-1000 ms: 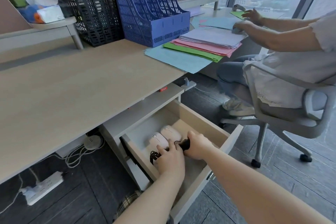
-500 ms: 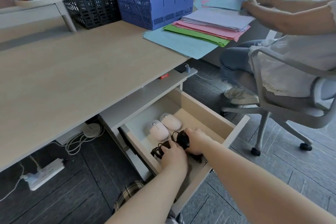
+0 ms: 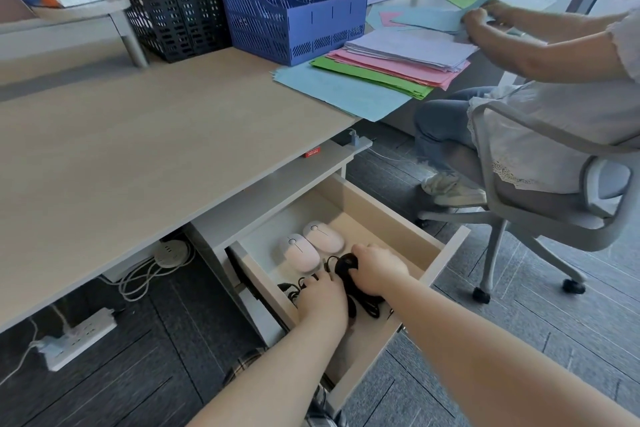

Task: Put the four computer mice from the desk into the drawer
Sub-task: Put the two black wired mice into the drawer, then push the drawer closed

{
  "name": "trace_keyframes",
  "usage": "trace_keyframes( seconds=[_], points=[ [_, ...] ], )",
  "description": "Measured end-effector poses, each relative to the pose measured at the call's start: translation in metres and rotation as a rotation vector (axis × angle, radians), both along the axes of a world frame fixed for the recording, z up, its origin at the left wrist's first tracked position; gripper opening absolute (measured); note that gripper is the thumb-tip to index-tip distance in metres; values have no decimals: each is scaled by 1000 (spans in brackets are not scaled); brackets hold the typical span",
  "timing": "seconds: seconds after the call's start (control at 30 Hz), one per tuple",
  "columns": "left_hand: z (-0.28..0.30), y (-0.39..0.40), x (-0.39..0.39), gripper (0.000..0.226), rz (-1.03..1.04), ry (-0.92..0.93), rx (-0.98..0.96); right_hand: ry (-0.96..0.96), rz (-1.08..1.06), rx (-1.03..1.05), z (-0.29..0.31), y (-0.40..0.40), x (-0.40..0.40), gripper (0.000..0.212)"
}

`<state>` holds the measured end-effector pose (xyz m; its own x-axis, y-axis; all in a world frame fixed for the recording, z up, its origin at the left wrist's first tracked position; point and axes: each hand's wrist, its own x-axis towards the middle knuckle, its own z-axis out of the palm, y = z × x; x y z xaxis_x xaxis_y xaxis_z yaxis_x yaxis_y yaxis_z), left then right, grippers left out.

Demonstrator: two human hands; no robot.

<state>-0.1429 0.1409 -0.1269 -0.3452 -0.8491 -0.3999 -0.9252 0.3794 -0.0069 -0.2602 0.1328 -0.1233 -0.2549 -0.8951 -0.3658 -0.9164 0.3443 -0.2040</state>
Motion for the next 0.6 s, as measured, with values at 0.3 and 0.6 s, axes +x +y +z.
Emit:
trace_keyframes(
  seconds=[0.3,0.6],
  points=[
    [66,-23,11,38,-117,132,-164,190,-228,-232,52,25,-9,34],
    [131,-61,39,47,-196,279,-482,-216,-843,-209,64,32,-19,80]
  ],
)
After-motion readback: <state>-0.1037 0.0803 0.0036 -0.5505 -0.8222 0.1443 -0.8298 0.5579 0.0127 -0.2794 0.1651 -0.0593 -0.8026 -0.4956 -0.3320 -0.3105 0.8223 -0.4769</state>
